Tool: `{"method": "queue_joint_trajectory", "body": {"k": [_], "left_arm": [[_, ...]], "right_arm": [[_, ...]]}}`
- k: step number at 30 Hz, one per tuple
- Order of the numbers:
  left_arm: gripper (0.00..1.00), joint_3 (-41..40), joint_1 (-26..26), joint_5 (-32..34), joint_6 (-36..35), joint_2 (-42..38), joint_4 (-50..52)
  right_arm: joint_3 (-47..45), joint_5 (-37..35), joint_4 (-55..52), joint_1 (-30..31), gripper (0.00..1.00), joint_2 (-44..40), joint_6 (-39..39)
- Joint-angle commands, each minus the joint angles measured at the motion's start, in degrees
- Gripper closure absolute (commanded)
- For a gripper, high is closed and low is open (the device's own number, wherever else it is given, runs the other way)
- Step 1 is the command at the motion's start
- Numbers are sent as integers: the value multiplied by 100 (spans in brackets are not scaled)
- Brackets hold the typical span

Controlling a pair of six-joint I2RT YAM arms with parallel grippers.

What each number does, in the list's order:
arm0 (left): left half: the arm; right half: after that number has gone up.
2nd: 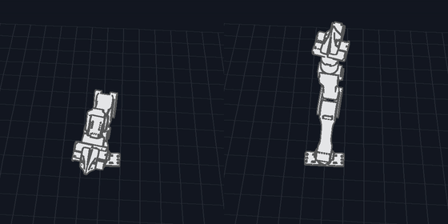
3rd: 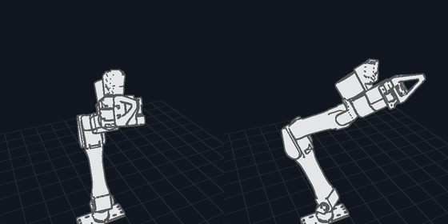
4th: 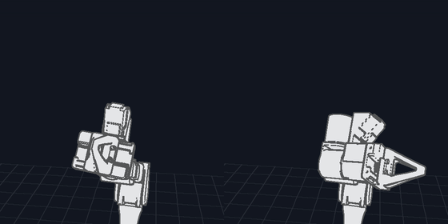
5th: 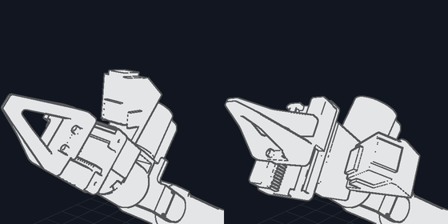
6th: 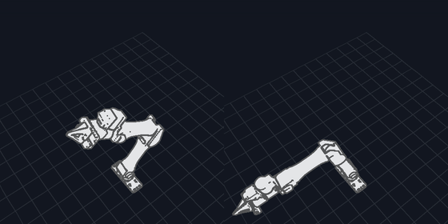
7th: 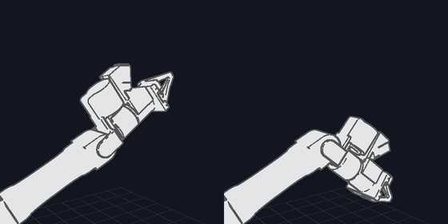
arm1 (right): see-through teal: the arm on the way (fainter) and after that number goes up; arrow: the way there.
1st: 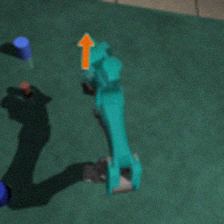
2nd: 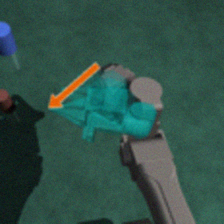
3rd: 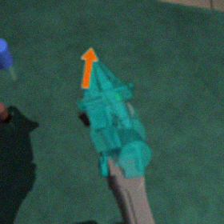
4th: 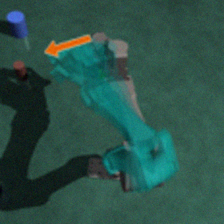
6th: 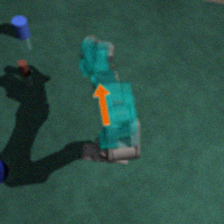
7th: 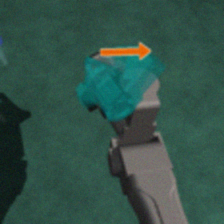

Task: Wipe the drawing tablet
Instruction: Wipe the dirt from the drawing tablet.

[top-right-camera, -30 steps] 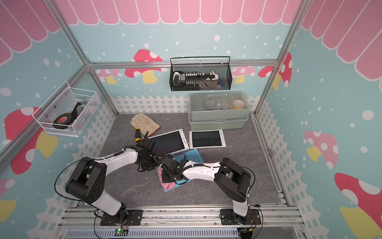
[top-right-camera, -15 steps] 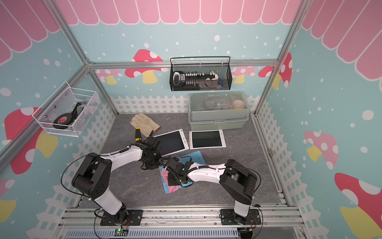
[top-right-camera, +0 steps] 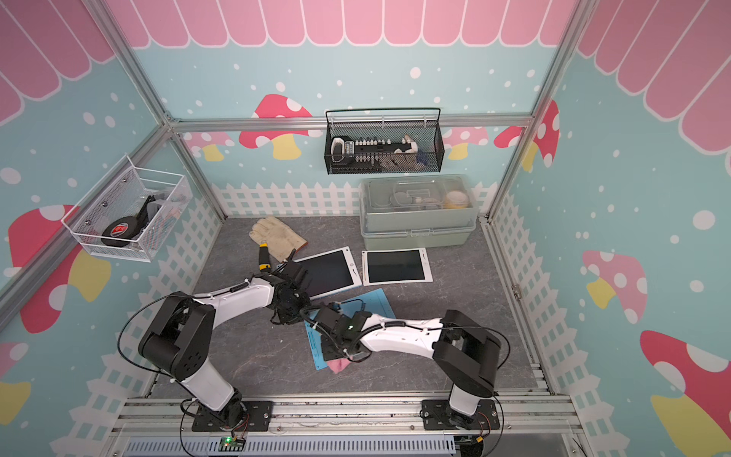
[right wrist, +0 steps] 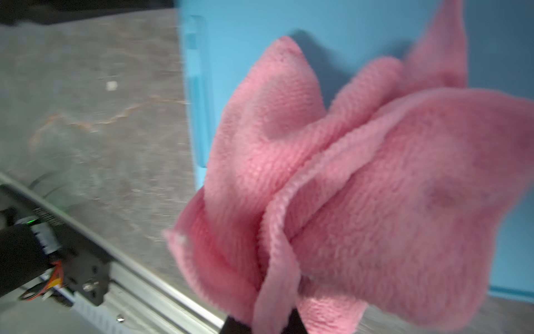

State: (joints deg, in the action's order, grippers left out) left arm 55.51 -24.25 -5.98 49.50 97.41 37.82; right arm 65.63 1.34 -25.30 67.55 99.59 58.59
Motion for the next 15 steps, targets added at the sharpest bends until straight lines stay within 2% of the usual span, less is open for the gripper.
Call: {"method": "queue_joint_trajectory", "body": {"k": [1, 5, 9, 12, 15], "left_arm": [[79, -381, -80, 217, 114, 455, 15], [79, -383, -80, 255, 82, 455, 21], [79, -366, -71, 277, 38, 468, 20], [79, -347, -72, 292, 25, 482, 22], [80, -310, -71, 282, 23, 499, 22]], "right_arm": [[399, 421, 188, 289, 100, 407, -8], [-397, 378, 333, -28, 100, 160, 360], [-1673, 288, 201, -655, 100, -859, 710], [-2231, 72, -329, -959, 100, -1792, 713], [-2374, -187, -1036, -1079, 100, -2279, 632]]}}
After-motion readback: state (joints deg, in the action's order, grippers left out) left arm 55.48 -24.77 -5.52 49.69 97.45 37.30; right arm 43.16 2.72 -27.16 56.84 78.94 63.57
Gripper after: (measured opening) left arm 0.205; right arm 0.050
